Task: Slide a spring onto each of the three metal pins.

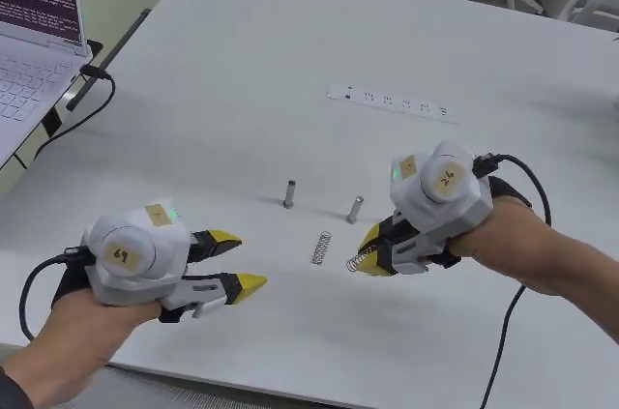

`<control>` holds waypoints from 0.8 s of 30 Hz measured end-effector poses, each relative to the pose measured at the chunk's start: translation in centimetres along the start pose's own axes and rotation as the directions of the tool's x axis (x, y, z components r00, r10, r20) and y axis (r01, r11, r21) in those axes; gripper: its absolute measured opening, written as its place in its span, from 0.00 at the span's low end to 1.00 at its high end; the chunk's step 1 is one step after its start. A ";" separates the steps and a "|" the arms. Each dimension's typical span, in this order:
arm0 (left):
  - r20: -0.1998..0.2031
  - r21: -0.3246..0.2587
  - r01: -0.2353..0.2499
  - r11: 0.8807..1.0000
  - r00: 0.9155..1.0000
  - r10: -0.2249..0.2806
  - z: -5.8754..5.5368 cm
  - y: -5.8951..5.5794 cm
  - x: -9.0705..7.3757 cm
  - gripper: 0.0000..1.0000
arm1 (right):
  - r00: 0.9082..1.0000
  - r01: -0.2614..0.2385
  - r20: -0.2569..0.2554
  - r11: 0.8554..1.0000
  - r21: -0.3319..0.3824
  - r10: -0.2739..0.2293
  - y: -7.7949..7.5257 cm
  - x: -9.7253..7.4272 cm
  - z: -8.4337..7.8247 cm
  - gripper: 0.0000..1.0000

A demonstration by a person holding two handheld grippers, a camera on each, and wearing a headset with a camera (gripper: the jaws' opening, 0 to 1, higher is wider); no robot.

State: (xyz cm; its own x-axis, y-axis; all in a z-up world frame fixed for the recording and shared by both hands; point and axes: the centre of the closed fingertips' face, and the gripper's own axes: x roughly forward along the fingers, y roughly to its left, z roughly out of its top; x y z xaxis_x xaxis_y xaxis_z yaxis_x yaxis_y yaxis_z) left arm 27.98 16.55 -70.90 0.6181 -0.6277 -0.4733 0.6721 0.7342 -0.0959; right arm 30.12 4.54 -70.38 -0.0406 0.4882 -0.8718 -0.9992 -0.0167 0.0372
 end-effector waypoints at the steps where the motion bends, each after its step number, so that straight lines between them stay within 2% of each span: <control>1: -0.001 -0.001 -0.003 1.000 1.000 0.003 -0.1 0.1 -0.1 0.31 | 1.000 0.003 -0.003 1.000 0.000 -0.003 -0.1 0.1 0.0 0.08; 10: -0.004 -0.023 -0.035 0.999 0.999 0.035 -0.5 0.6 -1.1 0.34 | 1.000 0.004 -0.008 1.000 0.019 -0.004 -1.1 0.8 0.4 0.08; 18: 0.007 -0.038 -0.054 0.998 0.998 0.054 -0.1 1.0 -1.5 0.34 | 1.000 -0.008 -0.015 1.000 0.012 0.008 -1.8 1.4 1.2 0.08; 24: 0.010 -0.050 -0.063 0.997 0.998 0.064 -0.2 1.3 -1.7 0.34 | 1.000 -0.013 -0.021 1.000 0.000 0.013 -2.8 1.8 2.1 0.08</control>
State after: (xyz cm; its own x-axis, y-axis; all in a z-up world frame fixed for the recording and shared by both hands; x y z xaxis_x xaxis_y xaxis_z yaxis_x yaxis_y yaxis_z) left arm 27.72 18.66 -70.37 0.6638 -0.5820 -0.4697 0.6105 0.7845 -0.1092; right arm 32.89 7.27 -71.04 -0.0537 0.4694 -0.8814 -0.9986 -0.0228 0.0487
